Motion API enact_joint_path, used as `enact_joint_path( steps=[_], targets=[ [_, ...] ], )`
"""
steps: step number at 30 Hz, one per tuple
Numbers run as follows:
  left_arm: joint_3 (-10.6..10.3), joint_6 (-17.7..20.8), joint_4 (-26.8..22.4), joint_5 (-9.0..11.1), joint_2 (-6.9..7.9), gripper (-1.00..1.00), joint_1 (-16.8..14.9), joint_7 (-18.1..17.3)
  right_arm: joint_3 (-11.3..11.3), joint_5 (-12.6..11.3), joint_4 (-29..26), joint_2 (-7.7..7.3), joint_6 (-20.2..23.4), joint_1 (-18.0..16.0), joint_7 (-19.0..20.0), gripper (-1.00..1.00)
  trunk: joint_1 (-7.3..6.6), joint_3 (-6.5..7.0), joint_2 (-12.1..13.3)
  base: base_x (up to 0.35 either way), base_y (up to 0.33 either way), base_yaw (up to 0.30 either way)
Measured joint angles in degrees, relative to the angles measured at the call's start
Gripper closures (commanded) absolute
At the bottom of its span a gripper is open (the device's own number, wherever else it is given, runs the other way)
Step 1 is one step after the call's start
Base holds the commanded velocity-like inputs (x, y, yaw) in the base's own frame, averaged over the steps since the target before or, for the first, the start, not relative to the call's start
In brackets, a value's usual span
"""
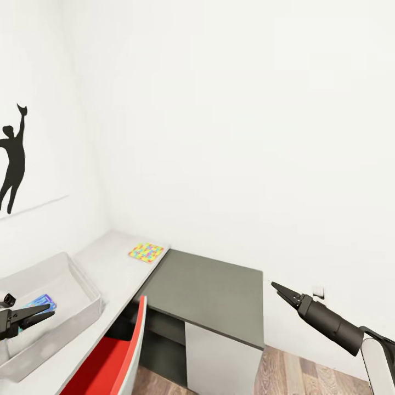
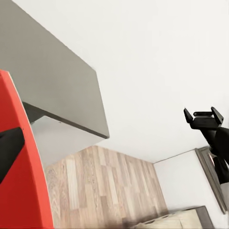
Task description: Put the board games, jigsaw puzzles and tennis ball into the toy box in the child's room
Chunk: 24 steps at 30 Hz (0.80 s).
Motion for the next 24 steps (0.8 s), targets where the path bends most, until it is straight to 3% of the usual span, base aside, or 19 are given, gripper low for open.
enact_joint_path(
  steps=[7, 16, 24],
  targets=[
    [0.1, 0.0, 0.0, 0.0, 0.01, -1.0, 0.0, 0.0, 0.0, 0.0, 0.0, -0.01, 0.0, 0.0, 0.0, -1.0, 0.01, -0.23, 0.0, -0.062, 0.0, -0.257],
    [0.1, 0.0, 0.0, 0.0, 0.01, -1.0, 0.0, 0.0, 0.0, 0.0, 0.0, -0.04, 0.0, 0.0, 0.0, -1.0, 0.02, -0.49, 0.0, -0.216, 0.0, -0.265],
    [0.2, 0.1, 0.0, 0.0, -0.01, -1.0, 0.0, 0.0, 0.0, 0.0, 0.0, -0.06, 0.0, 0.0, -0.1, -1.0, 0.0, -0.61, 0.0, -0.038, 0.0, -0.273]
  ],
)
